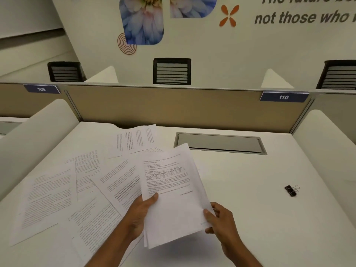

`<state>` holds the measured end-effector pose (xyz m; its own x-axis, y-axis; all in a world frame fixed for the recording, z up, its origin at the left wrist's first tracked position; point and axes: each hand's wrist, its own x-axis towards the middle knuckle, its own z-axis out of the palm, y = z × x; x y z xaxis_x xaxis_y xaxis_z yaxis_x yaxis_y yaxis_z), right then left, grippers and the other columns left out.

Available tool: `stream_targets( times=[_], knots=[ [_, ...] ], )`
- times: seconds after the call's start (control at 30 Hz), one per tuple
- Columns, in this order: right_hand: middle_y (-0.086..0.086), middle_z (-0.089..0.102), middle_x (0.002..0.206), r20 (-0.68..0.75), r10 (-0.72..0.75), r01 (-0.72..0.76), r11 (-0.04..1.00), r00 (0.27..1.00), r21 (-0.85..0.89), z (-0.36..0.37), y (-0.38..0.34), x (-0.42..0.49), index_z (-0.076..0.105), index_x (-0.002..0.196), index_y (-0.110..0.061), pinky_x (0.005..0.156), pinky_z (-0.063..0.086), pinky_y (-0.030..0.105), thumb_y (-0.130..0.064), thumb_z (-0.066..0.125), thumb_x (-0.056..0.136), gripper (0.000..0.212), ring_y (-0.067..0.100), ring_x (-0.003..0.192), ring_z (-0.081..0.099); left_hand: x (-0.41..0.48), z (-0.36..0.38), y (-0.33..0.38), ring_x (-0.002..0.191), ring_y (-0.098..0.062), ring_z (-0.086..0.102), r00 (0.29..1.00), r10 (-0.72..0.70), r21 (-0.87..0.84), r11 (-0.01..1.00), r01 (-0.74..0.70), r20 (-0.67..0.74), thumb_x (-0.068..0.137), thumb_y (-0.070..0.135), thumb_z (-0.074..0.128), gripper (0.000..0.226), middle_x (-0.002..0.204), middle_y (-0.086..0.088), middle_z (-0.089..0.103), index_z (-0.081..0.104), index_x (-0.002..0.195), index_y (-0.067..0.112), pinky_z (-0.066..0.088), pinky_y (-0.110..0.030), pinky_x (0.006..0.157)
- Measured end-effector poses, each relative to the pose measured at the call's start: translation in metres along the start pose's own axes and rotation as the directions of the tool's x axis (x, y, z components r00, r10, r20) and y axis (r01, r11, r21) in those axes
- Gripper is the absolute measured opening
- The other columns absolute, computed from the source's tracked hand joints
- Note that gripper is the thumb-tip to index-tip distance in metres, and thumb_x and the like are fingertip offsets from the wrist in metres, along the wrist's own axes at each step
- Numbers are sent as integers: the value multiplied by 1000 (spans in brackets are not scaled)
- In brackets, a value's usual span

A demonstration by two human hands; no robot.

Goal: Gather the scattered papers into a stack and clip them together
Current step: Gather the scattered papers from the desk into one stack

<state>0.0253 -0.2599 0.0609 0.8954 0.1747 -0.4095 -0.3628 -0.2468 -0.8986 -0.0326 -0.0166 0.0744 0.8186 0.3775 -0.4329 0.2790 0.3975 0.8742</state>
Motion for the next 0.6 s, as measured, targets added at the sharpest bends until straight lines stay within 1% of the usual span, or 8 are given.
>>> stream_targets(
  times=[0.07,0.13,0.2,0.27,0.3,0.4,0.5,0.6],
  knots=[
    [6,76,98,-72,-43,36,994,996,-100,4,8,4,70,102,-20,61,62,33,-24,64,97,9,19,82,70,2,-16,4,102,-25,75,999,2,-25,1000,-3,-32,94,13,66,31,117,-2,78,69,124,23,61,-38,77],
    [1,73,101,-139,-124,68,933,982,-353,4,21,12,67,111,-22,79,60,39,-32,71,92,22,17,88,69,4,-38,10,103,-27,74,997,4,-63,998,-9,-72,95,14,65,31,115,-3,78,68,124,22,62,-38,73],
    [-1,65,124,-86,-150,73,812,985,-579,5,32,21,58,131,-24,96,52,38,-37,75,88,49,19,113,61,8,-62,17,103,-26,73,994,13,-82,996,-22,-104,96,15,64,31,114,-1,79,67,125,23,62,-36,71],
    [-1,49,147,5,-98,70,679,995,-731,10,39,30,41,148,-24,110,41,40,-45,74,85,74,22,135,45,10,-85,21,104,-25,73,995,13,-84,996,-22,-99,97,14,62,31,114,-1,79,67,127,22,62,-37,75],
    [-1,41,153,38,-60,67,622,998,-780,14,40,33,34,152,-25,113,37,41,-50,73,84,83,23,141,38,12,-95,21,102,-25,73,996,4,-78,997,-12,-92,97,13,62,30,113,-1,79,67,125,22,62,-36,74],
    [2,32,155,76,-2,67,481,997,-874,26,41,38,25,155,-25,112,35,43,-57,73,78,97,26,142,32,17,-124,13,95,-22,75,996,-32,-47,998,28,-88,97,10,61,27,107,0,80,68,120,21,63,-35,72],
    [2,35,147,80,-5,77,345,997,-935,33,38,42,29,152,-25,106,40,41,-60,73,71,98,26,134,37,26,-150,0,101,-27,71,991,-70,-17,997,69,-110,98,9,60,34,115,-5,75,63,130,17,56,-40,86],
    [0,40,141,67,24,56,316,997,-947,36,33,43,35,147,-27,104,41,39,-58,73,68,93,24,129,41,35,-167,-11,106,-32,67,986,-112,12,993,114,-120,99,8,59,40,123,-11,70,56,138,15,53,-44,92]
  ],
)
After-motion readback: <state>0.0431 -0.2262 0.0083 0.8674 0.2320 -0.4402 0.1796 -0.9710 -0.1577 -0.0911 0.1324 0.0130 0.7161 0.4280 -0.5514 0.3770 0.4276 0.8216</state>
